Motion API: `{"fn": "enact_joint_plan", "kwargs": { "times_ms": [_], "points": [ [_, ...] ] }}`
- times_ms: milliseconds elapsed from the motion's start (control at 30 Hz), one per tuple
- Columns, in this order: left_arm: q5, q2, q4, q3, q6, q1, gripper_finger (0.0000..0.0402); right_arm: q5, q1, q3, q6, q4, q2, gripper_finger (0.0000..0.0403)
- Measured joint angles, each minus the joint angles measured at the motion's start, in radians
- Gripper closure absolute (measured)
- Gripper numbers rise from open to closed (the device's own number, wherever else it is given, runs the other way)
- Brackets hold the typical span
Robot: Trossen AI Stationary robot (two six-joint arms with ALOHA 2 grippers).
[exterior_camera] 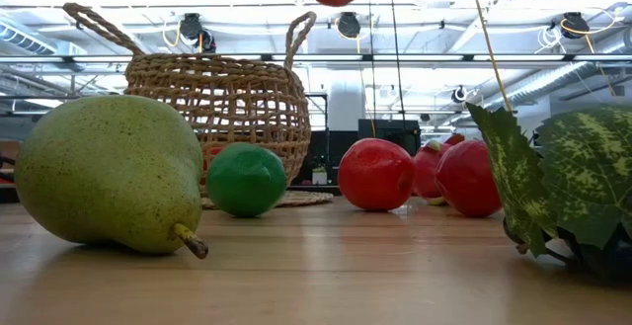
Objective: Build produce basket
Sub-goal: Put the apple into the basket
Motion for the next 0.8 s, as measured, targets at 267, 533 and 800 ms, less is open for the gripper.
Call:
{"fn": "enact_joint_plan", "kwargs": {
  "times_ms": [267,533,800],
  "points": [
    [0.138,0.0,0.001,0.0,-0.161,0.042,0.0053,0.0,0.0,0.0,0.0,0.0,0.0,0.0259],
    [0.15,0.0,0.0,0.0,-0.16,0.041,0.0053,0.0,0.0,0.0,0.0,0.0,0.0,0.0259],
    [0.15,0.0,0.001,0.0,-0.112,0.042,0.0053,0.0,0.0,0.0,0.0,0.0,0.0,0.0259]
  ]
}}
